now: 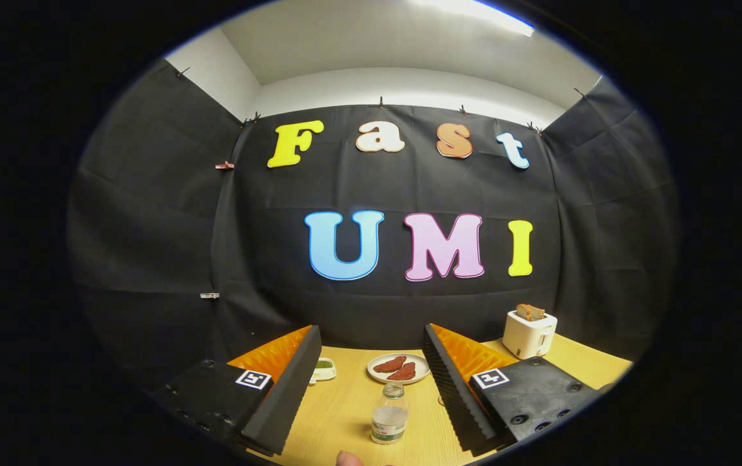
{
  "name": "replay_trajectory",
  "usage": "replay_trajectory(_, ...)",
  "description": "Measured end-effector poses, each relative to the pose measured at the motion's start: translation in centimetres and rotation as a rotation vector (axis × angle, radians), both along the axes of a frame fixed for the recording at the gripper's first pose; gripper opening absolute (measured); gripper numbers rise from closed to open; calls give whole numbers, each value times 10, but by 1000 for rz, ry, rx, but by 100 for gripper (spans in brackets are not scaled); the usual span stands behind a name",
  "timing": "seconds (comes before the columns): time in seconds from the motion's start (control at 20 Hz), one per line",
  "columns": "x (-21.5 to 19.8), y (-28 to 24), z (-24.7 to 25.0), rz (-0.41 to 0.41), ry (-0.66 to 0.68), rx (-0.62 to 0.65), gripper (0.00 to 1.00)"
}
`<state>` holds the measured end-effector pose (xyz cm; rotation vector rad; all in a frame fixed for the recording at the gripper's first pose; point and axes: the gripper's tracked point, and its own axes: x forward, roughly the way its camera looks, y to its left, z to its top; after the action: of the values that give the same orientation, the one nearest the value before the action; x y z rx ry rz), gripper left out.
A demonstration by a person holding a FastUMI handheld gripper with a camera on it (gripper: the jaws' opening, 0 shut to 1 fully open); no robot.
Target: Take the bottle from table, then pour the juice into the cup, finally place the bottle on the coaster
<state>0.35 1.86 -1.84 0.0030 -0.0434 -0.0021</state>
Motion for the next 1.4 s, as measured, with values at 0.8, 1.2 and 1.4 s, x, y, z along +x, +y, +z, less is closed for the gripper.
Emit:
replay_trajectory(0.8,24,-35,-172,-156,97,70,99)
replay_trajectory(1.2,48,-21,-237,-99,139,48,99)
replay_trajectory(1.4,62,-22,-263,-95,160,38,99)
